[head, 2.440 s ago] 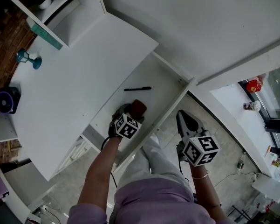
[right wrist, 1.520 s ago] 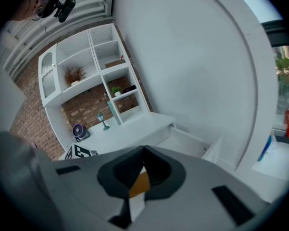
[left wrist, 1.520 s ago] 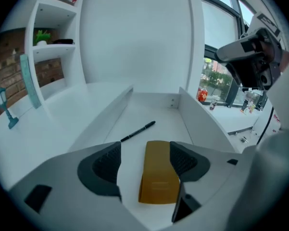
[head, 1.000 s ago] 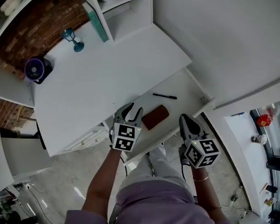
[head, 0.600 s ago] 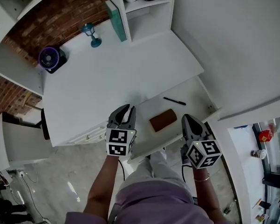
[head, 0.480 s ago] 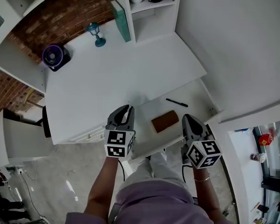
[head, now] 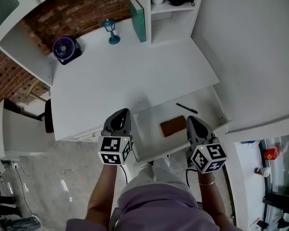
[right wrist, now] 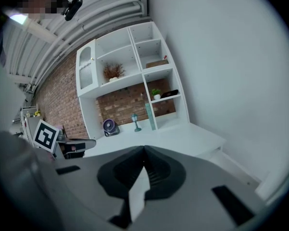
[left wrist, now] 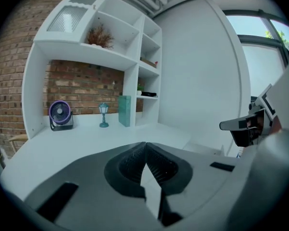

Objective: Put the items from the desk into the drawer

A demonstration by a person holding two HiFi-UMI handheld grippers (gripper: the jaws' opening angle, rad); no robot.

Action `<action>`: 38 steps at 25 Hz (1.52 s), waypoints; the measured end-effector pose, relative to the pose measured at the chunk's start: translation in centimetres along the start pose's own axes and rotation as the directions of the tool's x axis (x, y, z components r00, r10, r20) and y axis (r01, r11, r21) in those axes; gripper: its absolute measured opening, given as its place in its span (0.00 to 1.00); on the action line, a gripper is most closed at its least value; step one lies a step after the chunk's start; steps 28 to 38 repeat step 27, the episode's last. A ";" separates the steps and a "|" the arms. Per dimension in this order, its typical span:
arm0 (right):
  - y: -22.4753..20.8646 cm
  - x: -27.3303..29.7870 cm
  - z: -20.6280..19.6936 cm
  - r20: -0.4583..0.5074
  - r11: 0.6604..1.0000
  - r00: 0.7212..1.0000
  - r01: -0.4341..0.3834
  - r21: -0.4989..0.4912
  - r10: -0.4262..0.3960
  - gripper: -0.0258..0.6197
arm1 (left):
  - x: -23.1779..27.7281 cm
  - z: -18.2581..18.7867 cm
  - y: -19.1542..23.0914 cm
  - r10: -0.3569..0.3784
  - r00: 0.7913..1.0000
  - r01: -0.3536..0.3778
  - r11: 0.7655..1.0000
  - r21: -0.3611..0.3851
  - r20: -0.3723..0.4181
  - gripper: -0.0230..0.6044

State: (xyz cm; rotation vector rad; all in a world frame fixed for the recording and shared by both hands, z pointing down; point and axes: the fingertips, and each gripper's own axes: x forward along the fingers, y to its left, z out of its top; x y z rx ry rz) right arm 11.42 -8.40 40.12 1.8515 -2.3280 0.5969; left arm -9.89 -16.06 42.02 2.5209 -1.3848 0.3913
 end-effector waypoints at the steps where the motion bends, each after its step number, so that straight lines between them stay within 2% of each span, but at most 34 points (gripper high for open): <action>1: 0.3 0.1 0.1 0.001 1.000 1.000 -0.006 -0.014 0.006 0.04 | -0.3 0.1 0.3 0.007 1.000 -0.007 1.000 -0.006 0.005 0.04; 5: 1.1 0.5 0.7 0.005 0.998 1.000 -0.018 -0.062 0.019 0.04 | -1.6 0.4 1.5 0.036 0.999 -0.035 0.999 -0.024 0.021 0.04; 14: 2.6 1.3 1.5 0.005 0.993 0.999 -0.054 -0.101 0.054 0.04 | -3.8 0.7 3.8 0.084 0.995 -0.081 0.995 -0.060 0.051 0.04; 38: 3.6 1.4 1.5 0.011 0.993 0.998 -0.054 -0.108 0.056 0.04 | -4.9 0.5 4.7 0.076 0.996 -0.073 0.995 -0.066 0.051 0.04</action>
